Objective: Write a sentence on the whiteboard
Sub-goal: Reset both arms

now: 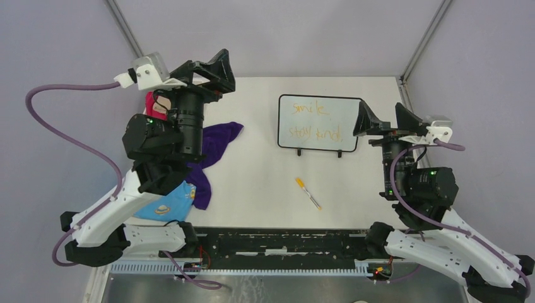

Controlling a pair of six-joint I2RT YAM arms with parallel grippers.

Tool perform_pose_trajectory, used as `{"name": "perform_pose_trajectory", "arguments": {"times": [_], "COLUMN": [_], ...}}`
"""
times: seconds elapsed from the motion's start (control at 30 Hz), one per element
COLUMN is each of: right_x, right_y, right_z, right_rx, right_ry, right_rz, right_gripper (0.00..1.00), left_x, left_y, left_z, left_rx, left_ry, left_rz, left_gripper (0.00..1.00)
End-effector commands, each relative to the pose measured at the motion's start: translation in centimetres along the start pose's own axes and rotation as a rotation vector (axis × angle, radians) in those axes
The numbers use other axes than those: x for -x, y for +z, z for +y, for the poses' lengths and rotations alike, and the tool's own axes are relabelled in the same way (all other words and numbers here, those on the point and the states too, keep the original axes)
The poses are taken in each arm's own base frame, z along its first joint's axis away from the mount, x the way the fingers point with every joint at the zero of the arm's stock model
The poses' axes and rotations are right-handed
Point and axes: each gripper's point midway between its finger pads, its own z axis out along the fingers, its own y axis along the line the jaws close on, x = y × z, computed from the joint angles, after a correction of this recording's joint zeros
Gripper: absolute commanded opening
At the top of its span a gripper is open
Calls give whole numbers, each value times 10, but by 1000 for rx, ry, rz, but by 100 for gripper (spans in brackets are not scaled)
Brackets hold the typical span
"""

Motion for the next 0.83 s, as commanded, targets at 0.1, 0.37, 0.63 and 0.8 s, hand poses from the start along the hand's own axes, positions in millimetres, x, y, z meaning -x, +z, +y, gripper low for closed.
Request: {"name": "perform_pose_trajectory", "arguments": {"times": [0.1, 0.37, 0.63, 0.8], "right_x": [33, 24, 5, 0], "right_y": [5, -5, -14, -13], "right_z": [14, -6, -12, -8], "right_rx": [50, -20, -29, -24], "right_ry": [195, 242, 312, 302], "right_rz": [-126, -183, -207, -181], "right_gripper": [98, 98, 98, 98], "left_x": [14, 20, 17, 14], "left_y": [0, -3, -4, -3], "left_z": [-2, 0, -3, -5], "left_rx": [-20, -34, -43, -38], "left_ry": [17, 12, 6, 25], "left_rz": [-35, -49, -45, -37], "left_gripper": [100, 100, 100, 100]}}
